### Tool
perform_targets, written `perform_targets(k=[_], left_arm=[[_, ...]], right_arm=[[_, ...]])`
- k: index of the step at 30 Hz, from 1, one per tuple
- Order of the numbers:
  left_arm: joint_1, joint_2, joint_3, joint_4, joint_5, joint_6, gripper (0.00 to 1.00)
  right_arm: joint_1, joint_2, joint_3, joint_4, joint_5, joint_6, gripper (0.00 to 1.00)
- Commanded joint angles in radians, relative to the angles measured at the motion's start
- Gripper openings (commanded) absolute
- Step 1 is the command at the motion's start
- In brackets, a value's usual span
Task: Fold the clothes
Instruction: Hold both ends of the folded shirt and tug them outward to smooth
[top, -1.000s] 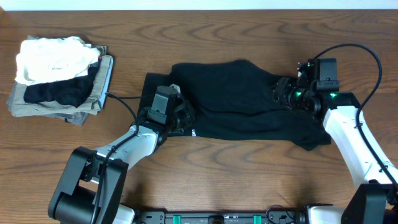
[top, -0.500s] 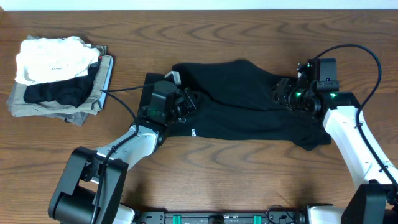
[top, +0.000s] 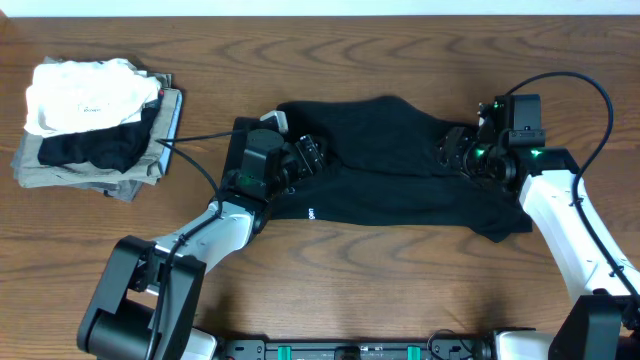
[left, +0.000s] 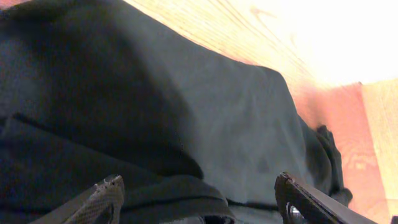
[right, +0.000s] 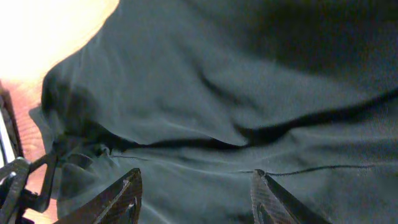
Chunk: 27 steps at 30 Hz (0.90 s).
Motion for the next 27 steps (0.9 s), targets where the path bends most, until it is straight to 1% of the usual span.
perform_targets(k=[1,3,4,7,9,11,16,18,23,27], left_arm=[[0.013,-0.079,0.016,-0.034,0.043,0.060,0.79],[0.022,-0.130,0.016,-0.111,0.037,0.048,0.79],[0.029,-0.159,0.016,-0.164,0.026,0.018,0.79],[0.061,-0.205,0.016,-0.301,0.009,-0.127,0.79],[0.083,-0.206,0.016,-0.354,0.009,-0.187,0.79],[0.107,-0.194,0.016,-0.386,0.008,-0.197,0.79],[0.158,-0.136,0.016,-0.380,0.010,-0.200,0.79],[0.173,-0.111,0.016,-0.372,0.011,-0.200,0.77],[0.188,-0.050,0.016,-0.307,0.051,-0.199,0.75],[0.188,-0.026,0.016,-0.264,0.051,-0.199,0.74]], right_arm=[[0.008,-0.001,0.006,-0.009,0.007,-0.024,0.55],[0.008,-0.001,0.006,-0.010,0.007,-0.024,0.54],[0.008,-0.001,0.006,-0.010,0.007,-0.024,0.55],[0.008,-0.001,0.006,-0.007,0.007,-0.024,0.54],[0.008,-0.001,0.006,-0.001,0.007,-0.023,0.55],[0.008,-0.001,0.006,0.002,0.007,-0.023,0.55],[0.008,-0.001,0.006,-0.001,0.006,-0.023,0.55],[0.009,-0.001,0.006,-0.001,0.006,-0.023,0.55],[0.009,-0.001,0.006,0.000,0.006,-0.023,0.55],[0.009,-0.001,0.006,-0.001,0.006,-0.024,0.56]])
